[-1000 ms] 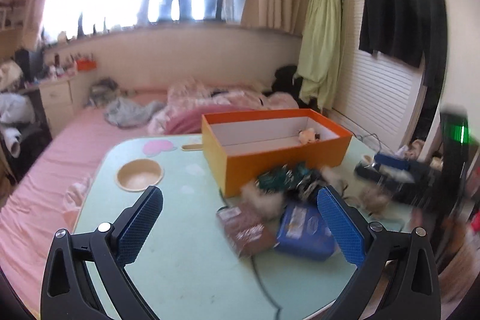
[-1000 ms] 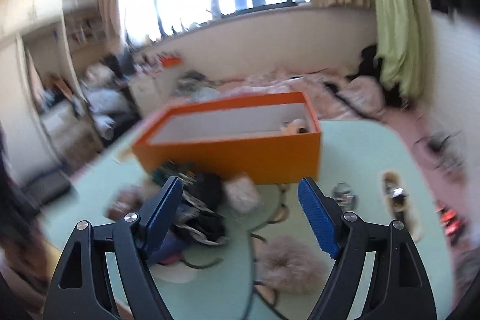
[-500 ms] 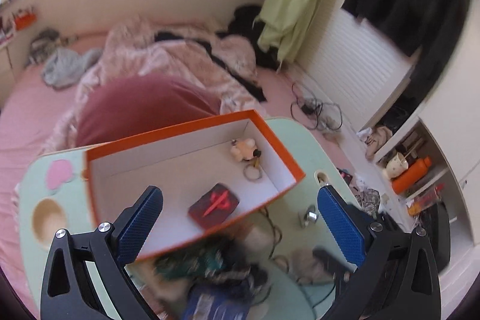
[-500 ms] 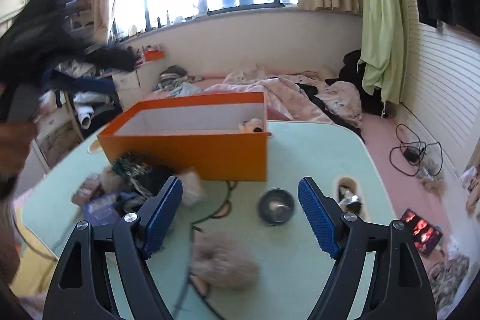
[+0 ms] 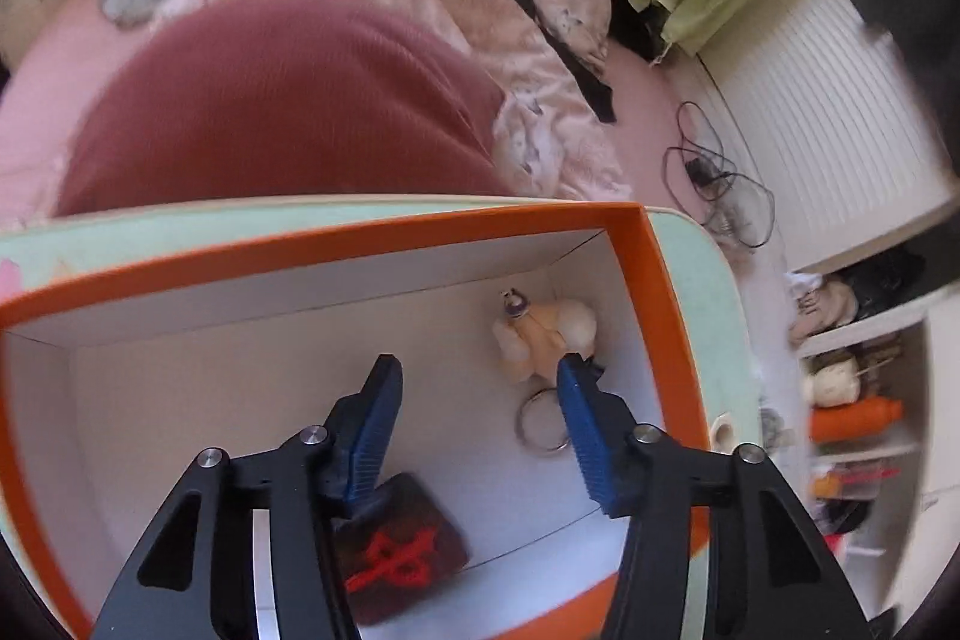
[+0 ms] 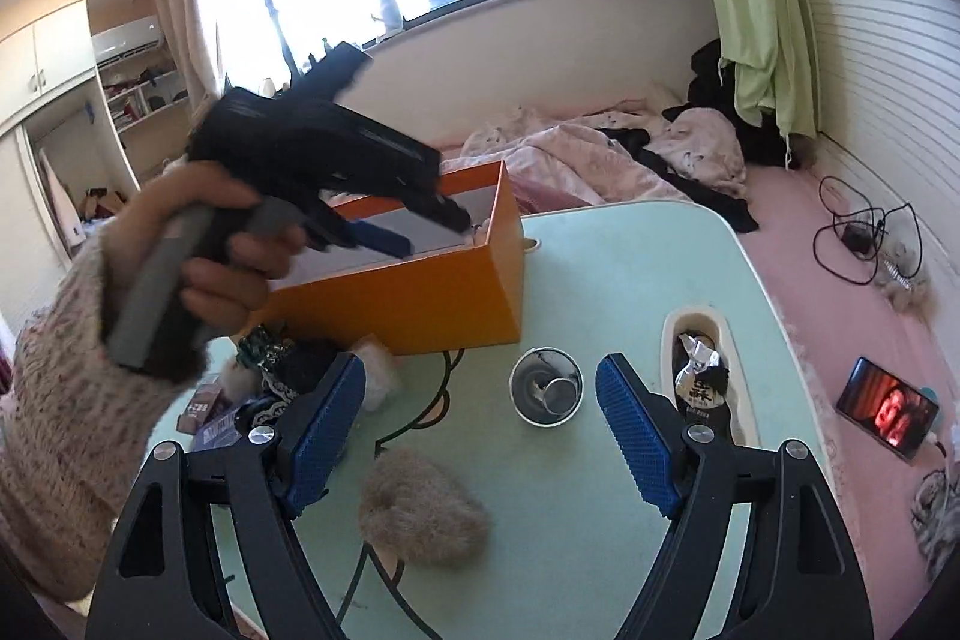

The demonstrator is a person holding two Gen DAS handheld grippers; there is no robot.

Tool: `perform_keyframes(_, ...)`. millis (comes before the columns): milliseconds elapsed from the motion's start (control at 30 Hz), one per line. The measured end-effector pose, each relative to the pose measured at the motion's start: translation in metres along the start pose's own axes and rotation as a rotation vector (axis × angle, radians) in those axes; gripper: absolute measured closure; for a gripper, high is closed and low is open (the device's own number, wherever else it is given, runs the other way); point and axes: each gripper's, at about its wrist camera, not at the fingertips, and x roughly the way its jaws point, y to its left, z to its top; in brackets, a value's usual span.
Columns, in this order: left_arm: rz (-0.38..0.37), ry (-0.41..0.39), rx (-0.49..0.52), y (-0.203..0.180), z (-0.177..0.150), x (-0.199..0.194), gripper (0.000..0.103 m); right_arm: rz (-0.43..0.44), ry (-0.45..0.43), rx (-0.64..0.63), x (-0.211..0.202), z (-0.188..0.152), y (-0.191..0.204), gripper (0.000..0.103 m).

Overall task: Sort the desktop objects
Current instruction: 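Reach into the box and grasp the white doll figure with the left gripper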

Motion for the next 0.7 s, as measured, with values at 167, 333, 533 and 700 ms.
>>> perform_keyframes(167, -0.038, -0.01, -0.078, -0.001, 0.006, 0.006, 0.048, -0.022, 0.007, -0.041, 0.002, -0.002, 0.008, 0.024)
perform_keyframes(333, -0.053, -0.01, -0.128, -0.004, 0.013, 0.015, 0.048, -0.018, 0.003, -0.035, 0.0, -0.003, 0.007, 0.024)
perform_keyframes(533, 0.063, -0.022, 0.014, -0.015, 0.005, 0.013, 0.063, -0.016, -0.001, -0.028, -0.002, -0.004, 0.007, 0.024)
perform_keyframes(700, 0.123, 0.011, 0.093, -0.003, -0.007, -0.001, 0.064, -0.015, -0.01, -0.023, -0.004, -0.004, 0.006, 0.024)
